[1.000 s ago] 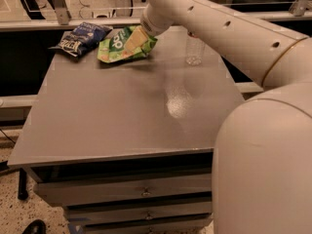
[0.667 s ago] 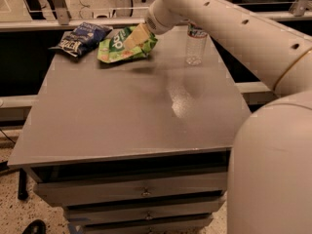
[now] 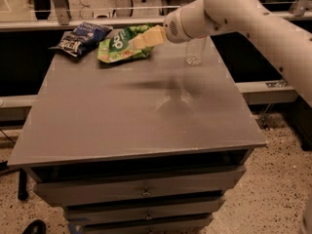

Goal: Move green rice chip bag near blue chip bag

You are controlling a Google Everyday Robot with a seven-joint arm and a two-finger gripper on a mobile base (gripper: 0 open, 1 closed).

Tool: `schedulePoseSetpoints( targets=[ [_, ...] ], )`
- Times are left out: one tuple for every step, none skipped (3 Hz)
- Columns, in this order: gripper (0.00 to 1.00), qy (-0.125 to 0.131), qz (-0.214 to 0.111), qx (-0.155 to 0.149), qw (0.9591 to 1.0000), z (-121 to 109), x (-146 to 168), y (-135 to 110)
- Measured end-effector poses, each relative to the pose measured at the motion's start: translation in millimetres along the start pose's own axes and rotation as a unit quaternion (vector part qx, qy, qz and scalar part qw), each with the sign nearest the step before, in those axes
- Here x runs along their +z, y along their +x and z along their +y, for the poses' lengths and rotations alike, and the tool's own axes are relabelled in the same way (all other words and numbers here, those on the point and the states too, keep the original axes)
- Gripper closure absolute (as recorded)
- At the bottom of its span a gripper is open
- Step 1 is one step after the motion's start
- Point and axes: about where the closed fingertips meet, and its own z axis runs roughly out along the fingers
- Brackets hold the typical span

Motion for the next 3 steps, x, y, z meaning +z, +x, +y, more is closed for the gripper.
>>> schedulePoseSetpoints(
  targets=[
    [0.0,-0.056,-0.042,0.04,0.9967,15,-22,30],
    [0.0,-0.093,-0.079,0.054,0.9911,22,-50,69],
    [0.0,-0.085,-0.114,0.05,0.9885,2,-102,106]
  ],
)
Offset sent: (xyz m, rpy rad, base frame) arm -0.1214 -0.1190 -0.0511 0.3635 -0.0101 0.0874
